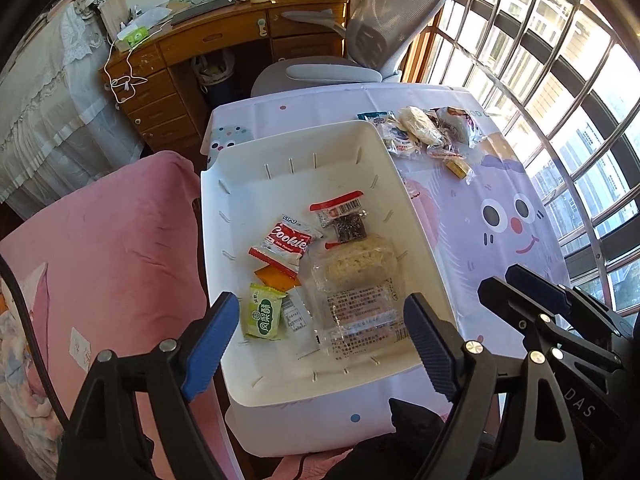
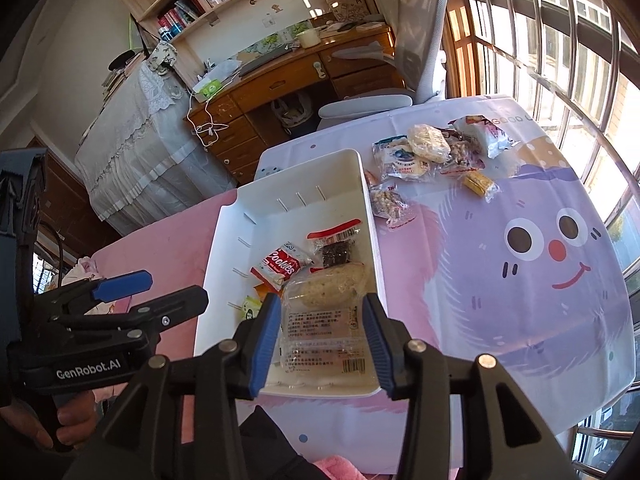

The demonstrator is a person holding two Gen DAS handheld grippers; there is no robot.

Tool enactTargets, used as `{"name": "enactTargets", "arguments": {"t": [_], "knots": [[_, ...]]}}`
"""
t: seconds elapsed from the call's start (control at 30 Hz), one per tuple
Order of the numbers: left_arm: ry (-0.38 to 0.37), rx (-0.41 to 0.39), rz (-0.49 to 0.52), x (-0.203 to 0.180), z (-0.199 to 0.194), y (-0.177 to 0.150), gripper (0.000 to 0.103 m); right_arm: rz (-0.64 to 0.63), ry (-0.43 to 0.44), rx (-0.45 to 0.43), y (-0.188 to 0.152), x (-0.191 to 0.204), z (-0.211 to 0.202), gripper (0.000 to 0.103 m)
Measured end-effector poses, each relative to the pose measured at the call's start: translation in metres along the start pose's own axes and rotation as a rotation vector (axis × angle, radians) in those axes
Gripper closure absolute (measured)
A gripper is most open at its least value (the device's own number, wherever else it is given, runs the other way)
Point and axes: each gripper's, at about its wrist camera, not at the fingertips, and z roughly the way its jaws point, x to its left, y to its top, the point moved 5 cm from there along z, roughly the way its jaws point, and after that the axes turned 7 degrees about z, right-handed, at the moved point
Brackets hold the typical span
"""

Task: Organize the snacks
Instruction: 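Move both grippers from the tray toward the snack pile on the table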

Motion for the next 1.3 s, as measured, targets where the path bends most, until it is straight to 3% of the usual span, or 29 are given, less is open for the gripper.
{"name": "enactTargets", "arguments": {"t": [0.77, 1.03, 1.3], "knots": [[0.003, -0.001, -0.264, -0.152, 0.010, 0.037, 0.020, -0.152, 0.037, 0.139, 0.065, -0.143, -0.043, 0.058], [0.028, -0.002, -0.333, -0.180, 0.032, 0.055, 0.020, -0.159, 0.032, 0.169, 0.085, -0.183, -0.032, 0.058], [0.074, -0.015, -0.421, -0.176, 0.065, 0.083, 0.020, -0.192, 0.001, 0.152, 0.103, -0.205, -0.006, 0.058]]}}
